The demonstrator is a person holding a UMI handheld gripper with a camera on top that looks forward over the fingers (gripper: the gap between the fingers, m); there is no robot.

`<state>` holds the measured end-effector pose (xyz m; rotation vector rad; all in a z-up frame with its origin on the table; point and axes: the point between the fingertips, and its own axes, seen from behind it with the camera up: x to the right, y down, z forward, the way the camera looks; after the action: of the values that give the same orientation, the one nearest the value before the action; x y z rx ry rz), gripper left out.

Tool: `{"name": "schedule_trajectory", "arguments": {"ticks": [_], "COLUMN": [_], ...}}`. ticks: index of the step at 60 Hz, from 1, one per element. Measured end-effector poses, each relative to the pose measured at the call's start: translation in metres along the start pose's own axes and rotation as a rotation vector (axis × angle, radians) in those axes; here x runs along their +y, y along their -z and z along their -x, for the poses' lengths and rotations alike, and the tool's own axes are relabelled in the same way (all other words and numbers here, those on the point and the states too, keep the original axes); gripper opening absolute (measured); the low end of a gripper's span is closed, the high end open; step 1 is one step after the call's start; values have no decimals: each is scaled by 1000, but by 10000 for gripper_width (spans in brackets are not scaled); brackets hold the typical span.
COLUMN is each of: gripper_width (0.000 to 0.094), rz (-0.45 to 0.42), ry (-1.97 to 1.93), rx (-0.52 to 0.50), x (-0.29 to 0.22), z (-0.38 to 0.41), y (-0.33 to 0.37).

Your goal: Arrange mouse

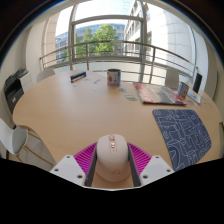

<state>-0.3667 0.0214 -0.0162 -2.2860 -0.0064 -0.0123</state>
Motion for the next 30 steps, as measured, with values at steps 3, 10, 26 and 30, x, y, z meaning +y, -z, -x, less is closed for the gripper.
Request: {"name": "schedule_trajectory", "arguments": {"ticks": [3,10,26,30], "gripper_width": [513,436,412,413], "rz": [-11,-13,-190,-286], "ry": [29,47,55,60], "rx": [-2,-16,-67,-83], "x": [-1,-1,-108,-156], "z": [0,0,-3,-20], "y": [0,0,71,101]}}
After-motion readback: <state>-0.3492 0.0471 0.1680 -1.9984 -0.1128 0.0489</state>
